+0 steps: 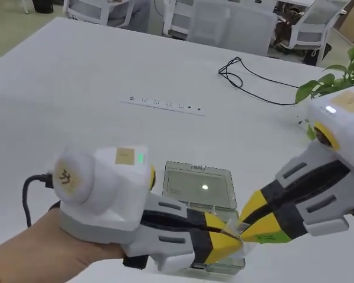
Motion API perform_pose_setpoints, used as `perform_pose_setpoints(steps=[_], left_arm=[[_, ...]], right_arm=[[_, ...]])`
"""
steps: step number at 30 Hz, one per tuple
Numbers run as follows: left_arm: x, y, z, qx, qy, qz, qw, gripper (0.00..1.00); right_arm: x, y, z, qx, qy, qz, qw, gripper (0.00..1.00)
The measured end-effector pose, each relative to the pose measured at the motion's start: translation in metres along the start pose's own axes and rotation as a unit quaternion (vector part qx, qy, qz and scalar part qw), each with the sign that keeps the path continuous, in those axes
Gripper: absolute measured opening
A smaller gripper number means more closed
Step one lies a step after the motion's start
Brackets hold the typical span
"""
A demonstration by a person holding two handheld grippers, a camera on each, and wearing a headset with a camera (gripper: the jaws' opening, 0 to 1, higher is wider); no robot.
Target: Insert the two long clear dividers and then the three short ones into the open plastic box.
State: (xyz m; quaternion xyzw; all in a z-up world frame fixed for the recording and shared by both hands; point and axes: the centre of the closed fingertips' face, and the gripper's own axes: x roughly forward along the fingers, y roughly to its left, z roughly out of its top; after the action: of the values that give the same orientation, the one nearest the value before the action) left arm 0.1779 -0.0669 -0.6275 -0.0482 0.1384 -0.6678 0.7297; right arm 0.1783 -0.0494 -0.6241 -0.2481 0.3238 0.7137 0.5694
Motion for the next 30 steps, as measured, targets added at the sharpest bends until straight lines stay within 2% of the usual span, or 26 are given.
perform_pose_setpoints(steps=[18,30], left_arm=[[-0.001,0.001,-0.0036,-0.005,0.003,0.003,1.0,0.0],[-0.0019,0.0052,-0.007,-0.015,0.001,0.014,0.9998,0.01]], right_arm=[[0.0033,0.0034,-0.0011,-0.01,-0.001,0.001,0.9999,0.03],[0.0046,0.0032,0.0007,-0.018,-0.001,-0.004,0.9998,0.03]])
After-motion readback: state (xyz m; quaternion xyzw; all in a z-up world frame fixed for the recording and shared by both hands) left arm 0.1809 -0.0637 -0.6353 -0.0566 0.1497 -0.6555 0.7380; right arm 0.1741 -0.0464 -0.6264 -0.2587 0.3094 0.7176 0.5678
